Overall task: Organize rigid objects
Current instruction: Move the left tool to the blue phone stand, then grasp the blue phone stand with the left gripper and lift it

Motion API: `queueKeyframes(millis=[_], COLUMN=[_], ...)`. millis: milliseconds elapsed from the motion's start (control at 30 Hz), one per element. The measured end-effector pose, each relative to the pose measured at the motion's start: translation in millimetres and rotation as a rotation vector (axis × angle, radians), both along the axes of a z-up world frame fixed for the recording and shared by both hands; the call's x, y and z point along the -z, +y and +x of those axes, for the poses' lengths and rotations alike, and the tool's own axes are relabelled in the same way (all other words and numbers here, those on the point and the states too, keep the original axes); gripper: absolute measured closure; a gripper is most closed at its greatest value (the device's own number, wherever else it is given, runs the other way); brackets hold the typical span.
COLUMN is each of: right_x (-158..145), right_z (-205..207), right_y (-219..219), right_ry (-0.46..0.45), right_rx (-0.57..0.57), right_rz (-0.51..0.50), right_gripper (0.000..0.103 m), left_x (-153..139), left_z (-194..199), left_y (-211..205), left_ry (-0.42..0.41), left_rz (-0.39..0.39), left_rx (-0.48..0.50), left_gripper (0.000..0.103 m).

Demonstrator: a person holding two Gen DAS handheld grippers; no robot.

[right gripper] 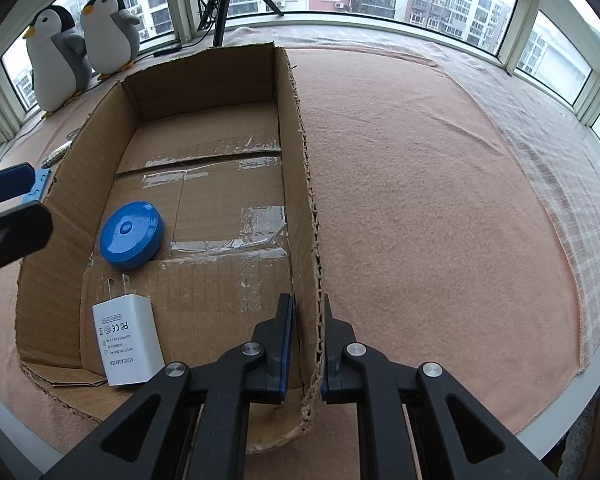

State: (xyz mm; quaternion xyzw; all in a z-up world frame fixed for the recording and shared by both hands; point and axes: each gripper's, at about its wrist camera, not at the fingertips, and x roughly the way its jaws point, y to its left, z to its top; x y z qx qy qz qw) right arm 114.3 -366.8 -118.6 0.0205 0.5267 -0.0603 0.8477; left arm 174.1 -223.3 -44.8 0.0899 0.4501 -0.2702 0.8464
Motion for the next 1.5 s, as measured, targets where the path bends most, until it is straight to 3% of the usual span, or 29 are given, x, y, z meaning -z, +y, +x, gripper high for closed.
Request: queueKeyframes(millis=[167,367,533,667,967,1167,1500], right_x=[0.3,0.2,0.3,0.4,0.2,-0.1,0.4], right_z=[1.0,0.1,0.0,-0.1,0.2,0.5,-0.1], right_y=[0.5,1.5,1.4,1.5,1.1,0.4,-0.2], right_ry=[0.002,-0.002,-0.003,-0.003,0.0,-0.002,-0.005], right_rx=[0.001,0.005,0.004,0.005,0.007,0.017,0.017], right_rz=[-0.007,-0.009,-0.01,-0.009,-0.009,-0.005,-0.004], right_gripper=[0.092,0.092,0.092,0.092,0.092,0.092,0.092], left_x=[-13.8,-8.9,8.9,24.2,42.7,54.1,69.5], left_z=[5.3,38.9,77.5,97.8,137.7,159.4,171.6], left_y=[39.5,100.9,155.1,180.3,190.4,194.9,199.6], left_ry=[-0.023,0.0,0.079,0.132,0.193,0.238,0.266], left_rz=[-0.008,0.055,0.073,0.077,0.051,0.001,0.022], left_rx=[-0.057,-0.19,-0.323,-0.376,-0.404,-0.422,-0.439], left_gripper=[0.03,0.031,0.05,0.065,0.075,0.076,0.076])
